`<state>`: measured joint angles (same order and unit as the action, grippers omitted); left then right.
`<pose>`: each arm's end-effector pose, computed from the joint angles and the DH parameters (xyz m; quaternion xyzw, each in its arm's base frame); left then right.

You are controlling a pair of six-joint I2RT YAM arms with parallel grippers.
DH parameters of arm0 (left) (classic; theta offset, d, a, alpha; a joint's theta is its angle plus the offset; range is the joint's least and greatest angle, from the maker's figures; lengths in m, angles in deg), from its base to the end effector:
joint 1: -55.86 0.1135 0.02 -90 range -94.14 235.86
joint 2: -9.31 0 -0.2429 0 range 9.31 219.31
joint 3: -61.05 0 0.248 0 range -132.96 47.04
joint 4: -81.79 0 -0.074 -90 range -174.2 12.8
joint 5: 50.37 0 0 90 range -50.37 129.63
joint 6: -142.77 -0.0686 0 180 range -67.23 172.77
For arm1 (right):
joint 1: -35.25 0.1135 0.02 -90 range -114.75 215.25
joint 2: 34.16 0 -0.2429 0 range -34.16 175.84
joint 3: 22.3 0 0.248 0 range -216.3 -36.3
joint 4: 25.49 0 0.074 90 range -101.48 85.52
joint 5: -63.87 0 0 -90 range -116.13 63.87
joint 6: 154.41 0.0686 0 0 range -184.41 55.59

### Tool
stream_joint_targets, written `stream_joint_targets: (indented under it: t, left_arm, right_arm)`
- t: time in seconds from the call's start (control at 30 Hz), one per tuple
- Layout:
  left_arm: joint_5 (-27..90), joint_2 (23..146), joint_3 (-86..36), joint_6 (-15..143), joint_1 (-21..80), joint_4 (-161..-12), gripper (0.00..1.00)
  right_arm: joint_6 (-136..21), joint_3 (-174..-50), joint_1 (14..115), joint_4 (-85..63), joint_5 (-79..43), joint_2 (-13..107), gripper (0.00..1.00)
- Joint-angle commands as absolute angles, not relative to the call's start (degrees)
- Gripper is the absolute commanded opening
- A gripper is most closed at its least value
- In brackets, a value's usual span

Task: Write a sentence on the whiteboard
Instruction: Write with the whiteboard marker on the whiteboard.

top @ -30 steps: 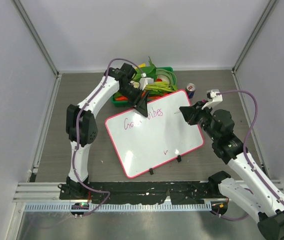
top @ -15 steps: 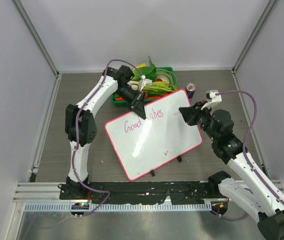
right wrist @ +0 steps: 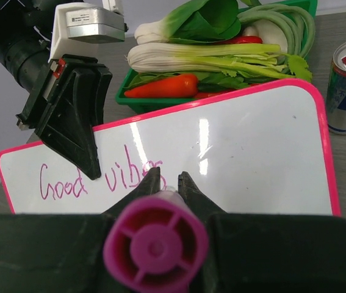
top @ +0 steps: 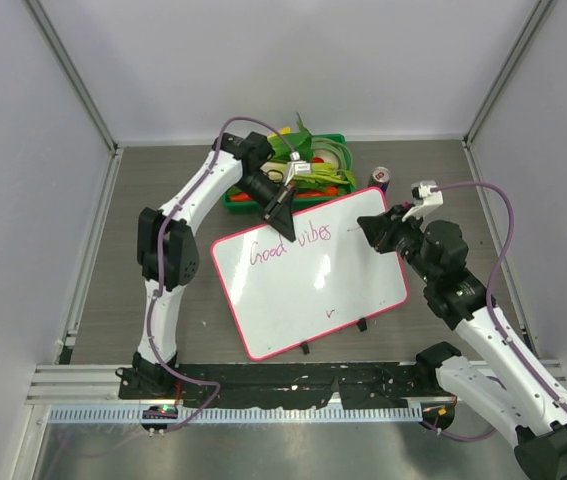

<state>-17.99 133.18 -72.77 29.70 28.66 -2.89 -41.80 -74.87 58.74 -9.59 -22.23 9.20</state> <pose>0.3369 -0.2383 0.2477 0.3895 0.7843 -0.4825 0.0180 0.2088 0.0958 0.3034 -0.0283 0.7465 0.2835 0.6013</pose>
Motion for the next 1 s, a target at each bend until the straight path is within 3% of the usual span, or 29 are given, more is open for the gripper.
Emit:
stream_joint_targets:
  t: [0.0, 0.3, 0.37, 0.47, 0.5, 0.7, 0.97]
  left_arm:
    - [-13.28, 137.09, -76.35, 20.78, 23.27, 8.78, 0.00]
    - [-11.62, 136.93, -78.29, 21.56, 21.94, 8.79, 0.03]
    - [-9.60, 135.96, -78.46, 23.84, 21.94, 6.86, 0.18]
    - [-5.29, 134.03, -78.99, 27.62, 21.94, 3.09, 0.50]
    - [-4.32, 133.24, -78.99, 28.51, 22.03, 1.50, 0.55]
    - [6.92, 123.67, -74.53, 39.04, 21.94, -15.09, 0.80]
    - [25.21, 99.07, -49.59, 54.16, 22.46, -42.96, 1.00]
  right_arm:
    - [-42.79, -77.43, 58.63, -9.55, -21.91, 7.33, 0.01]
    - [-42.88, -77.52, 58.46, -8.50, -22.09, 6.80, 0.01]
    - [-42.79, -77.52, 58.63, -8.58, -22.09, 6.80, 0.02]
    - [-42.70, -77.52, 58.54, -8.76, -21.74, 7.15, 0.02]
    - [-42.44, -77.35, 58.55, -9.02, -21.57, 7.15, 0.02]
    - [-42.26, -77.70, 58.54, -9.20, -21.48, 7.15, 0.01]
    - [-42.70, -77.87, 58.63, -8.85, -21.56, 7.59, 0.01]
